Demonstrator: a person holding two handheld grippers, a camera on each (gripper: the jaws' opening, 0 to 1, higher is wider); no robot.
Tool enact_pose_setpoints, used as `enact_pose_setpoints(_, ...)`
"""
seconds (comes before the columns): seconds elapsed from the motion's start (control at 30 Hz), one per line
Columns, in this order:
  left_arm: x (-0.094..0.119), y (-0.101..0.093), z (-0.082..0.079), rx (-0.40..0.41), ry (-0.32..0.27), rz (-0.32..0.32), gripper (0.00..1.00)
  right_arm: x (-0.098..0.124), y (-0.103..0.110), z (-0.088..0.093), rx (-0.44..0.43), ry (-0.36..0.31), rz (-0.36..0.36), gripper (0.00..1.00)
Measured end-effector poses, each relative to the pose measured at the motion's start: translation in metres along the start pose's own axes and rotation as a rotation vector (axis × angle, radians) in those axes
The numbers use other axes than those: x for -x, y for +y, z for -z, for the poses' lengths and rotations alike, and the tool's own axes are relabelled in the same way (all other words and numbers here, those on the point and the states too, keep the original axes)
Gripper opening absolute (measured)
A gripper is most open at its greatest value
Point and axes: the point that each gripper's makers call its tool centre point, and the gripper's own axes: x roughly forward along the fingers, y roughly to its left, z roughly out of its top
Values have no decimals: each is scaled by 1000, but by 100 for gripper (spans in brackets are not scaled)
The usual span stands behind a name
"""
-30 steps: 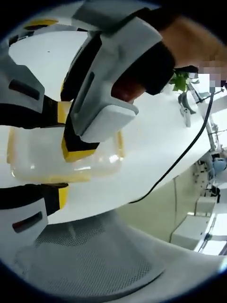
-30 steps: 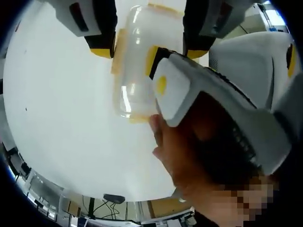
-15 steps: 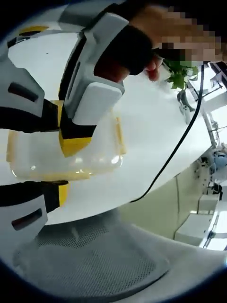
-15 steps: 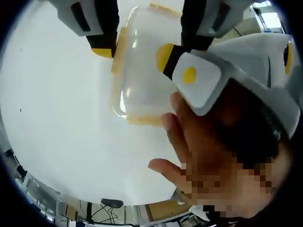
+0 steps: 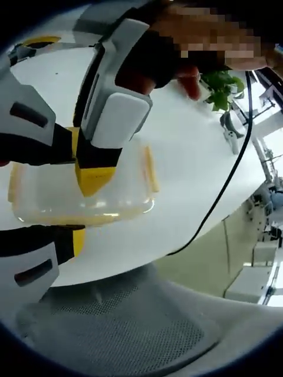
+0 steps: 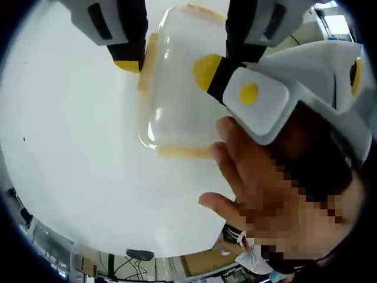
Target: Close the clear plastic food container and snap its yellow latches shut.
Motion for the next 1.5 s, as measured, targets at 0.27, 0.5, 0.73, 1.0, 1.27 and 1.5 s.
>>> enact_pose_setpoints(0.27,-1,-2,-3,3,-12,-1,38,2,0,-2,17,9,-7,53)
enact_pose_setpoints(0.5,-2,-2,-5,-27,-37,-12,42,5,1,-5,22,-16,1,53)
enact_pose_setpoints(0.73,-5,-10,-10,13,-72,-7,59,11,0,-13,-23,-151,47,54)
enact_pose_setpoints(1.0,4,-15,-10,38,-105,33,63,22,4,-4,-9,-165,124,62)
enact_pose_setpoints(1.27,19,-3,-8,170,-192,24,65,38,13,-6,-60,-287,167,68)
enact_pose_setpoints(1.5,30,9,-5,270,-255,-7,75,46,17,-7,-115,-424,254,91)
